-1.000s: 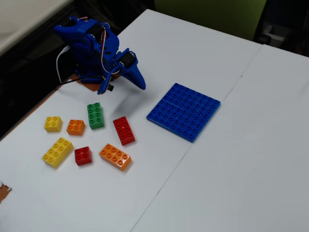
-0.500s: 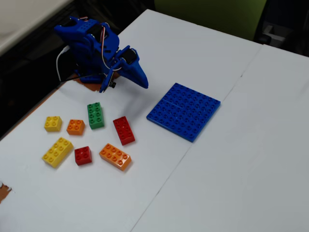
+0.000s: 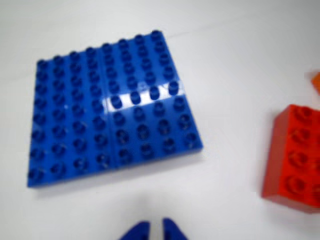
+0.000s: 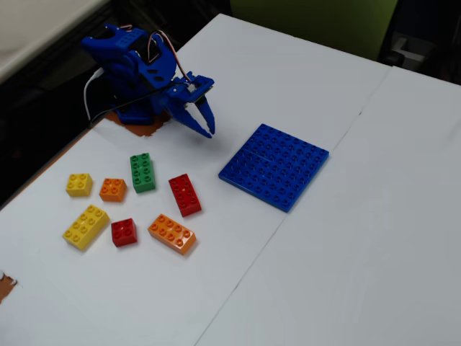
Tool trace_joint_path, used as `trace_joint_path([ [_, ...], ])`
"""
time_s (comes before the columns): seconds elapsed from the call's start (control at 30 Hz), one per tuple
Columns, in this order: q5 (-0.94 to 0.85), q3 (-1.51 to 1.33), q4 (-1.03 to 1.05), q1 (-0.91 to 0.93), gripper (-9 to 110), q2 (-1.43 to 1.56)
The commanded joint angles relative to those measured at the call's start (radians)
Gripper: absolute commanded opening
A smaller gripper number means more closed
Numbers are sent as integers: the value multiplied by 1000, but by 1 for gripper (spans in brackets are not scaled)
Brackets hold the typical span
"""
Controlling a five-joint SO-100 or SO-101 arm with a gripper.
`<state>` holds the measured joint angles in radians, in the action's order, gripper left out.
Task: Pick up the 2x4 orange block and go up the 8x8 blue block.
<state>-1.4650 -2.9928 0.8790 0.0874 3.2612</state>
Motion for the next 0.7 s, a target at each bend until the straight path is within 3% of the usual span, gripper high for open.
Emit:
trace_joint_path([
  [0.0,-124,152,35,5,6,-126],
  [0.23,-278,594,48,115,13,-690],
  [0.67,-890,1197,190,474,20,-1422],
])
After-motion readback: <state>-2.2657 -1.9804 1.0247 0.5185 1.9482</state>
